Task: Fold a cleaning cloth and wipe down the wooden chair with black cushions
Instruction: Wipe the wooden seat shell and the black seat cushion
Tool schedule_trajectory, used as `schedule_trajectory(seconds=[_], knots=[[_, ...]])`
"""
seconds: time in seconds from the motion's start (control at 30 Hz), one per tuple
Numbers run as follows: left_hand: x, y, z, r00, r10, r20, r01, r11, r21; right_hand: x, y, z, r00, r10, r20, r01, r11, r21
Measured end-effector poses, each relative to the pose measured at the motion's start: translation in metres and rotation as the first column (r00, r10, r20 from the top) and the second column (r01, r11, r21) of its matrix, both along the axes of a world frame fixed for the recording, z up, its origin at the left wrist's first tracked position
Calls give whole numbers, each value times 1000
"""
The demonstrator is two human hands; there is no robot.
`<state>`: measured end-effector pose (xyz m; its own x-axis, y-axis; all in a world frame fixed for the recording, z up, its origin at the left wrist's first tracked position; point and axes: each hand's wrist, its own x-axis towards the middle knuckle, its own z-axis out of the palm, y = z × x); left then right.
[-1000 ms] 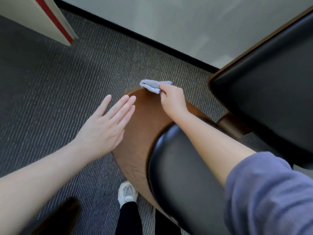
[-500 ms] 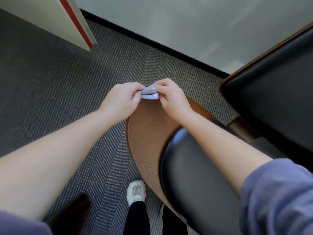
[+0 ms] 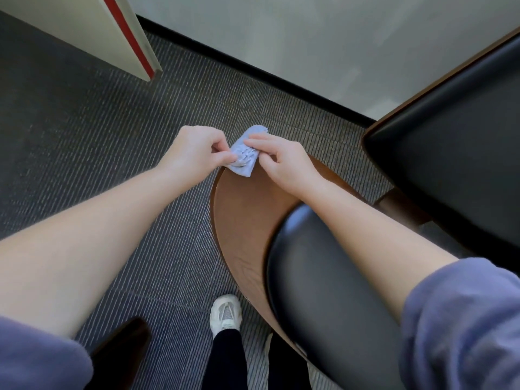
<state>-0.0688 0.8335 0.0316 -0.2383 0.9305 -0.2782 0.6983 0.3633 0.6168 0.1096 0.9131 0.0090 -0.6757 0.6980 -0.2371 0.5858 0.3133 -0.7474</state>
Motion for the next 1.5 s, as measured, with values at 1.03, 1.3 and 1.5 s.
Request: schedule_trajectory(seconds=[1.03, 1.3, 1.5], knots=[[126, -183, -69, 754, 644, 128, -651, 758, 24, 40, -113, -67, 803, 595, 28, -460, 589, 665], [199, -232, -102, 694, 700, 167, -689, 713, -129, 96, -153, -101, 701, 708, 88, -582, 496, 644], [246, -258, -122, 658, 721, 217, -674, 693, -256, 141, -180, -119, 662, 746, 66, -632, 509, 584]])
